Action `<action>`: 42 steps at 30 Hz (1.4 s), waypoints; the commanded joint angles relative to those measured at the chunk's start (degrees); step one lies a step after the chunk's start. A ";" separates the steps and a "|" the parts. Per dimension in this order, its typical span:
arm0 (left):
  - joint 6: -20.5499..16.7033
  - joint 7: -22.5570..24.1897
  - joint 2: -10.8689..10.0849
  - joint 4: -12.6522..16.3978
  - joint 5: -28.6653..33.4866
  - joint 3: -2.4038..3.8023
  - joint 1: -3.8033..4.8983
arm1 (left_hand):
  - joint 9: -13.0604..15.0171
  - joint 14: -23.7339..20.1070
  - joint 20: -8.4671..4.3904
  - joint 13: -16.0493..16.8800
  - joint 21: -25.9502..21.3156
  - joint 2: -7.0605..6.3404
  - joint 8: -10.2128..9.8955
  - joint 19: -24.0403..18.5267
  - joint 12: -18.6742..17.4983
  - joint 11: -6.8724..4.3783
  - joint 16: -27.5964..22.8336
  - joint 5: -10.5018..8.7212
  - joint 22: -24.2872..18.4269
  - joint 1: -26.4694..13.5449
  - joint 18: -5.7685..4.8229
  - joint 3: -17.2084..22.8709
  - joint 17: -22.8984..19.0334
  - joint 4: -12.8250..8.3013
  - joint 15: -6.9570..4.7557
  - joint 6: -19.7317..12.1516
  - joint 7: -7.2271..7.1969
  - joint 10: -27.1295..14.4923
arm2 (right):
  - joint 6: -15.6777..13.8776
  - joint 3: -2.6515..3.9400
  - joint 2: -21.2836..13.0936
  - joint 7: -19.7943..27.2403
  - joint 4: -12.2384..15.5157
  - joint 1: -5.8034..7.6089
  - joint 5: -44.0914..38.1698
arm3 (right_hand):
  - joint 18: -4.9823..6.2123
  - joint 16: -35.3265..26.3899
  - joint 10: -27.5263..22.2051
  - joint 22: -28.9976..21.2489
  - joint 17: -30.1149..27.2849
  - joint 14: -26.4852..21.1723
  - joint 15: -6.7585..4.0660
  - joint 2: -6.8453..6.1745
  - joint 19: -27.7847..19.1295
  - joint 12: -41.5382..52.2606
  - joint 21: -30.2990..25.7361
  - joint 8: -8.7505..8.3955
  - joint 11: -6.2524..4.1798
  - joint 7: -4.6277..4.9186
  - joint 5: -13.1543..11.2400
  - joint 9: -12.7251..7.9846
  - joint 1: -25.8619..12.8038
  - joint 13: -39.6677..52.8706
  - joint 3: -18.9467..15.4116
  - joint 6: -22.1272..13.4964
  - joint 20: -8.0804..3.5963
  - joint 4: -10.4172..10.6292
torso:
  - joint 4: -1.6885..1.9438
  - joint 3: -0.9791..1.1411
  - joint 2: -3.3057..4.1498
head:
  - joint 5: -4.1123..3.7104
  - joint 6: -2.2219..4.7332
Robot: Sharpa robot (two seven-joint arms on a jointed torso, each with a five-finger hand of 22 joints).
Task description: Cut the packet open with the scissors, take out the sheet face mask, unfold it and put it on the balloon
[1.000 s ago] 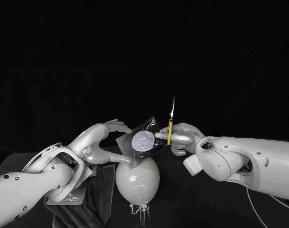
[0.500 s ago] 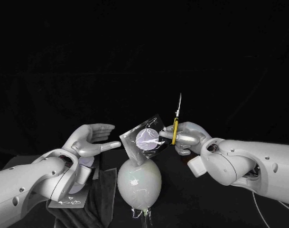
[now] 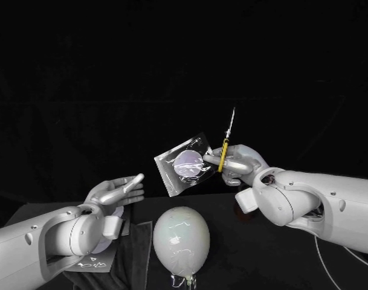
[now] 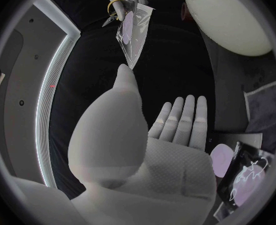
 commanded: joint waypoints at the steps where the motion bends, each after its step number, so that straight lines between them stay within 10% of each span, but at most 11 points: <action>1: 11.51 2.82 0.71 -0.56 9.68 0.08 -0.09 | -0.31 -1.74 -0.06 -0.16 -0.26 -0.59 -0.64 0.25 -0.24 -1.19 -0.63 0.14 -0.18 -2.17 -0.94 -0.78 -0.50 0.10 0.48 -1.42 2.93 -1.57 | -0.23 0.14 1.31 2.07 -1.28 0.16 0.13 | -0.06 0.24 18.64 10.02 4.01 4.02 -0.44 0.66 0.86 21.70 0.17 0.28 -6.50 -0.29 -0.01 -0.03 0.17 0.12 5.27 0.35 -0.04 -5.04 | 0.04 -0.08 0.14 | 0.76 0.44; 3: 13.97 4.17 1.18 -0.90 10.58 0.08 -0.14 | -0.88 -1.06 -0.16 -0.35 2.31 0.13 -1.32 8.22 -0.52 -0.11 -0.58 0.19 0.68 -3.24 0.21 -0.13 -0.40 0.14 -0.09 -3.60 3.52 -4.34 | -0.20 0.18 2.03 2.14 -1.95 0.20 0.16 | -0.06 0.24 18.64 10.02 4.01 4.02 -0.44 0.66 0.86 21.70 0.17 0.28 -6.50 -0.29 -0.01 -0.03 0.17 0.12 5.27 0.35 -0.04 -5.04 | 0.11 0.01 0.22 | 1.04 0.49; 8: 19.77 6.88 2.65 -1.83 12.23 0.16 -0.21 | -1.06 -1.68 -0.06 -0.34 0.07 0.31 -1.56 2.69 -0.45 0.68 -0.90 0.18 -0.28 -4.39 -0.04 0.12 -0.58 0.13 0.11 -4.48 4.58 -5.44 | -0.08 0.24 3.82 2.31 -3.60 0.23 0.17 | -0.06 0.24 18.64 10.02 4.01 4.02 -0.44 0.66 0.86 21.70 0.17 0.28 -6.50 -0.29 -0.01 -0.03 0.17 0.12 5.27 0.35 -0.04 -5.04 | 0.13 -0.04 0.25 | 1.92 0.73; 16: 26.79 8.51 4.43 -2.96 15.45 0.35 -0.24 | -1.94 -0.63 -0.02 -0.41 0.21 1.94 -2.55 5.63 -0.46 2.47 -0.90 0.04 -0.14 -10.06 0.21 1.38 -0.44 0.13 0.53 -7.90 5.76 -7.49 | 0.11 0.31 5.09 2.53 -4.03 0.19 0.18 | -0.03 0.22 18.65 9.97 3.94 4.00 -0.45 0.67 0.80 21.75 0.06 0.30 -6.49 -0.27 -0.01 0.04 0.10 0.19 5.38 0.29 -0.04 -5.14 | -0.02 -0.03 0.33 | 2.28 0.66; 42: 32.99 5.85 7.97 -6.99 17.14 0.66 -0.26 | -2.02 -1.22 -0.05 -0.23 -1.75 -0.44 -2.73 2.99 -0.11 2.54 -1.33 0.37 -0.46 -11.06 -0.33 -0.56 -0.62 0.16 0.77 -8.87 6.91 -5.66 | 0.59 0.98 7.82 2.67 -3.08 0.08 0.49 | -0.03 0.21 18.67 9.98 3.93 4.00 -0.44 0.68 0.80 21.84 0.05 0.31 -6.49 -0.26 -0.01 0.07 0.08 0.26 5.42 0.27 -0.05 -5.18 | 0.06 -0.09 0.26 | 2.51 1.04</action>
